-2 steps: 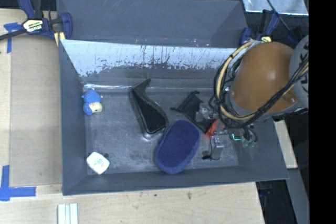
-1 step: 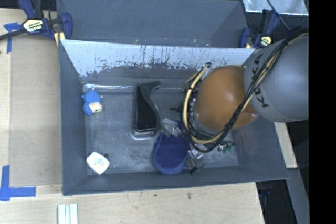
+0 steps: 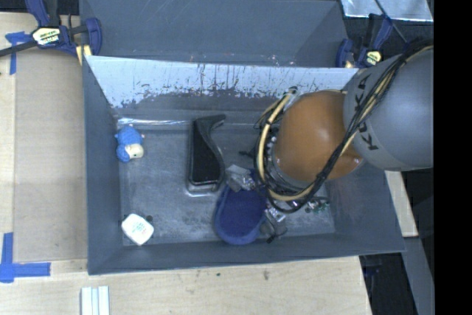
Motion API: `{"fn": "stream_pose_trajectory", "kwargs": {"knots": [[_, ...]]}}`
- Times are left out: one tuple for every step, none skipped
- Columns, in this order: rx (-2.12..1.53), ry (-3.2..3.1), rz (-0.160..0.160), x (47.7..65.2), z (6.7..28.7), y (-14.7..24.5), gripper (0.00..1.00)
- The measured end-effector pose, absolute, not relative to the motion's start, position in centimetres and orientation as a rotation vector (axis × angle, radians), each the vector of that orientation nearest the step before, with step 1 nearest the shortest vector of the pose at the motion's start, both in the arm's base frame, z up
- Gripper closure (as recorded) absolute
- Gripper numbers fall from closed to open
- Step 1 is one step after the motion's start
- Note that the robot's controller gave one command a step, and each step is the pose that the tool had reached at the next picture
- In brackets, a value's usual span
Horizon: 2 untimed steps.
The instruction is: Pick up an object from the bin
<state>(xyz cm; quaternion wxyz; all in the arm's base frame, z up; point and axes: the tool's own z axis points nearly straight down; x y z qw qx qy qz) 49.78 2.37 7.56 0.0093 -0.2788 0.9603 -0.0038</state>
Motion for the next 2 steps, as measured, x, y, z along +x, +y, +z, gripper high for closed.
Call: {"fn": "stream_pose_trajectory", "kwargs": {"knots": [[-0.869,2.996,-0.013,49.88,7.69,2.35,0.0],[-0.868,2.994,-0.014,49.96,7.8,2.34,0.0]]}}
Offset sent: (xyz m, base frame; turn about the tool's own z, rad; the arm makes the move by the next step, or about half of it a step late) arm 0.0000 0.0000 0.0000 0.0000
